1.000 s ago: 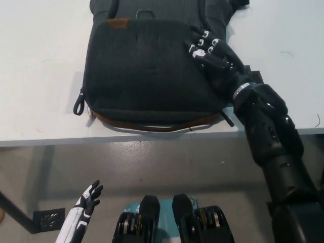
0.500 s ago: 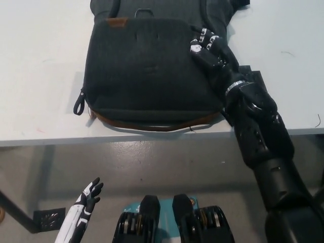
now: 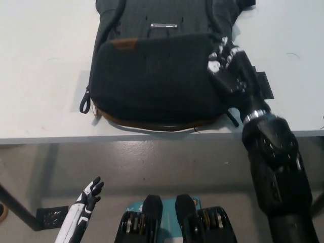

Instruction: A bag is kept in the middle of the table with its flap loosely closed and the robot uses its right hand to adjust it and opens it

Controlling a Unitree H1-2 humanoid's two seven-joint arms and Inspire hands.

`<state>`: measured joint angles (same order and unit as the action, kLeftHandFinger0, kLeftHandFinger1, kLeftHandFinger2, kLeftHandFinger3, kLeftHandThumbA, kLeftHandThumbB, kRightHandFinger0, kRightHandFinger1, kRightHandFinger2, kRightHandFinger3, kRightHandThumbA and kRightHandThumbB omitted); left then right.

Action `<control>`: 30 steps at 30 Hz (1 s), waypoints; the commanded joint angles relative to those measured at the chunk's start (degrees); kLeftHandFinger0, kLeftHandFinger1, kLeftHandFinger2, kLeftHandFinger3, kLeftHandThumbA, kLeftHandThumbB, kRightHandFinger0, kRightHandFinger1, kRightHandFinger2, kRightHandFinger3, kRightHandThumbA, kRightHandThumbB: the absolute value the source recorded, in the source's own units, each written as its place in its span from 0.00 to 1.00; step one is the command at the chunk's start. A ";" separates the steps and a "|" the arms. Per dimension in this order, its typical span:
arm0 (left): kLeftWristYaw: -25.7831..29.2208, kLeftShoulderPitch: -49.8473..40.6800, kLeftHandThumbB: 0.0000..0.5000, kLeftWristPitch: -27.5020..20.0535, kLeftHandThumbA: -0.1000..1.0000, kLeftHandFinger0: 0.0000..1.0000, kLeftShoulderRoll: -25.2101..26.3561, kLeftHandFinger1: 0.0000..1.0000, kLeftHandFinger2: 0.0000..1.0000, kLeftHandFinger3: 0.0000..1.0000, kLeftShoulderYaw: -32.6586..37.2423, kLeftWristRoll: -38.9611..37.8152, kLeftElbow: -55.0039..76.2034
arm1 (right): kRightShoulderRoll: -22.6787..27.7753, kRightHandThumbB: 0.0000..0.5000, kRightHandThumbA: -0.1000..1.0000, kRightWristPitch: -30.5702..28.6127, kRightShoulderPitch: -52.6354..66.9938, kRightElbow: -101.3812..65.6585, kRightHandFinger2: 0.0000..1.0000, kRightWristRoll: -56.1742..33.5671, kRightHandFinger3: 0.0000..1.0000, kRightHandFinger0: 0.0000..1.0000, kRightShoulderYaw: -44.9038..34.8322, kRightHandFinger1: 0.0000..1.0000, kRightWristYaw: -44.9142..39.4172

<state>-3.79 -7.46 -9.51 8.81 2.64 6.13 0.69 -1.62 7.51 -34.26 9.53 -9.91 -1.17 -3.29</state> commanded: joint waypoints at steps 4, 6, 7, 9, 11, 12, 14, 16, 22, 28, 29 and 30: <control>-0.45 1.50 0.22 -0.99 1.00 1.00 1.91 1.00 1.00 1.00 -0.65 0.47 0.86 | 2.03 0.25 0.00 -0.03 13.06 -46.28 0.51 15.98 0.65 0.00 5.02 0.19 -0.60; -0.41 1.71 0.25 -0.88 1.00 1.00 1.70 1.00 1.00 1.00 -0.62 0.36 0.77 | 2.48 0.23 0.00 -4.94 15.75 -47.56 0.57 19.78 0.67 0.00 5.40 0.19 -1.15; -0.35 1.76 0.27 -0.80 1.00 1.00 1.63 1.00 1.00 1.00 -0.65 0.32 0.74 | 2.47 0.23 0.00 -6.06 17.04 -47.86 0.58 20.70 0.66 0.00 5.65 0.19 -1.19; -0.20 2.25 0.27 -0.56 1.00 1.00 1.55 1.00 1.00 1.00 -0.78 0.33 0.65 | 1.94 0.24 0.00 -7.88 20.49 -48.27 0.57 23.25 0.65 0.00 6.68 0.17 -0.90; 0.09 2.62 0.24 -0.77 1.00 1.00 1.76 1.00 1.00 1.00 -0.73 1.22 0.63 | 1.78 0.25 0.00 -8.22 22.83 -48.50 0.50 24.84 0.61 0.00 7.84 0.12 -0.99; -0.01 2.71 0.26 -0.56 1.00 1.00 1.76 1.00 1.00 1.00 -0.72 1.10 0.70 | 1.96 0.25 0.00 -9.35 23.79 -47.88 0.50 24.87 0.61 0.00 8.25 0.11 -1.08; -0.56 2.70 0.25 0.10 1.00 1.00 1.85 1.00 1.00 1.00 -0.61 0.52 1.08 | 2.88 0.21 0.00 -12.42 27.33 -44.59 0.53 23.99 0.66 0.00 9.53 0.12 -1.32; -0.54 2.91 0.25 0.09 1.00 1.00 1.78 1.00 1.00 1.00 -0.62 0.41 0.98 | 3.23 0.21 0.00 -14.51 29.39 -41.17 0.54 24.57 0.69 0.00 10.22 0.13 -0.40; -0.87 3.22 0.22 0.82 1.00 1.00 1.89 1.00 1.00 1.00 -0.72 -0.20 1.45 | 8.36 0.33 0.10 -11.71 32.75 -31.24 0.90 19.58 0.99 0.46 13.11 0.68 -4.07; -0.64 4.89 0.25 0.42 1.00 1.00 2.28 1.00 1.00 1.00 -0.60 0.45 0.56 | 18.27 0.67 0.71 -8.91 32.85 -22.14 1.00 20.57 1.00 1.00 18.65 1.00 -10.60; -0.70 5.08 0.24 0.54 1.00 1.00 2.32 1.00 1.00 1.00 -0.55 0.42 0.57 | 18.88 0.72 0.76 -8.89 32.86 -21.48 1.00 21.34 1.00 1.00 19.18 1.00 -10.26; -0.82 5.27 0.24 0.61 1.00 1.00 2.38 1.00 1.00 1.00 -0.54 0.25 0.55 | 19.80 0.76 0.81 -7.77 33.22 -20.61 1.00 22.96 1.00 1.00 20.02 1.00 -10.19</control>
<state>-4.12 -3.48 -8.61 10.02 2.47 6.14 -0.03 15.84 0.18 -1.08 -14.03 8.14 16.22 -9.63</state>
